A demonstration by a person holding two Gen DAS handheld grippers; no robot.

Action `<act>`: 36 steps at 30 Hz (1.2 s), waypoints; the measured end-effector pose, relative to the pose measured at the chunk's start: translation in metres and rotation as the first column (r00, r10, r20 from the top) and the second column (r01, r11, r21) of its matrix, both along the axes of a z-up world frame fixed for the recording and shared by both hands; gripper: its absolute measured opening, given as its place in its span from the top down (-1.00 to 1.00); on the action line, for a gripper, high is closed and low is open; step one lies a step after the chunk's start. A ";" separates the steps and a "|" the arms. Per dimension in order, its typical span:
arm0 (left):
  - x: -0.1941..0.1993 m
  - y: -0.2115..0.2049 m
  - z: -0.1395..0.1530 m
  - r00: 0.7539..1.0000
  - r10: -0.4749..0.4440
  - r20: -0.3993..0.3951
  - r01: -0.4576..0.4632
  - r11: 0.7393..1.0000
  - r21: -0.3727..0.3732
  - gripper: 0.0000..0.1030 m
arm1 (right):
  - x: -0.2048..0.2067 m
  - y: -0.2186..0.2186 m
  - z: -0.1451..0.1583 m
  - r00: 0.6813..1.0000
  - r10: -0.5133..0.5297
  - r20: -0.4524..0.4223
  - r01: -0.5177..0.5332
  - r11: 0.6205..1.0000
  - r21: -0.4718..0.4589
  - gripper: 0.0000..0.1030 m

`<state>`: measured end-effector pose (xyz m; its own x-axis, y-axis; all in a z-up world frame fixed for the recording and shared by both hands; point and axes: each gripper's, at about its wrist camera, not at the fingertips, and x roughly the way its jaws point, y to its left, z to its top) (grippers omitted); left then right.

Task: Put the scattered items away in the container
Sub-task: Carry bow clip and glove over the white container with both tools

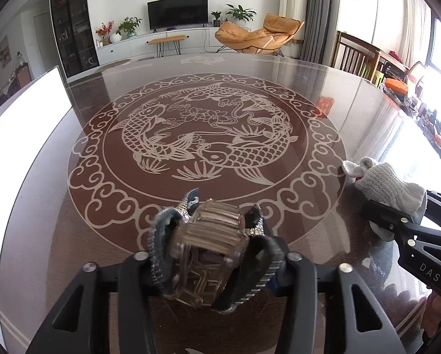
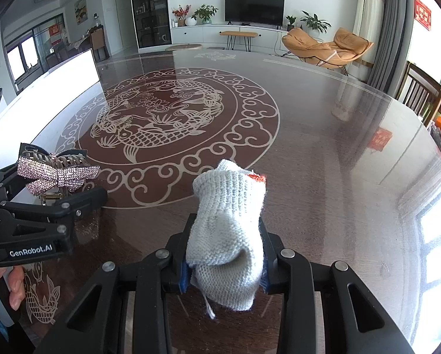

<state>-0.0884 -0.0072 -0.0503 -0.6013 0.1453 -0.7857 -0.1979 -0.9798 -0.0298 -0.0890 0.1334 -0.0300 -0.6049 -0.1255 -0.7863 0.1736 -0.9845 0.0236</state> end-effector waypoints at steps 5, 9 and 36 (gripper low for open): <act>0.018 -0.023 0.007 0.999 -0.019 0.039 0.013 0.989 0.150 0.15 | 0.021 0.009 0.015 1.000 0.006 0.002 -0.006 0.997 -0.083 0.37; 0.042 -0.030 0.007 0.998 -0.017 0.062 0.005 0.982 0.187 0.16 | 0.043 0.011 0.023 1.000 0.010 0.012 -0.008 0.987 -0.163 0.36; 0.076 -0.416 0.126 0.819 0.573 -0.025 -0.571 0.819 0.062 0.15 | -0.022 -0.449 0.156 0.724 0.677 -0.134 -0.687 0.690 -0.226 0.36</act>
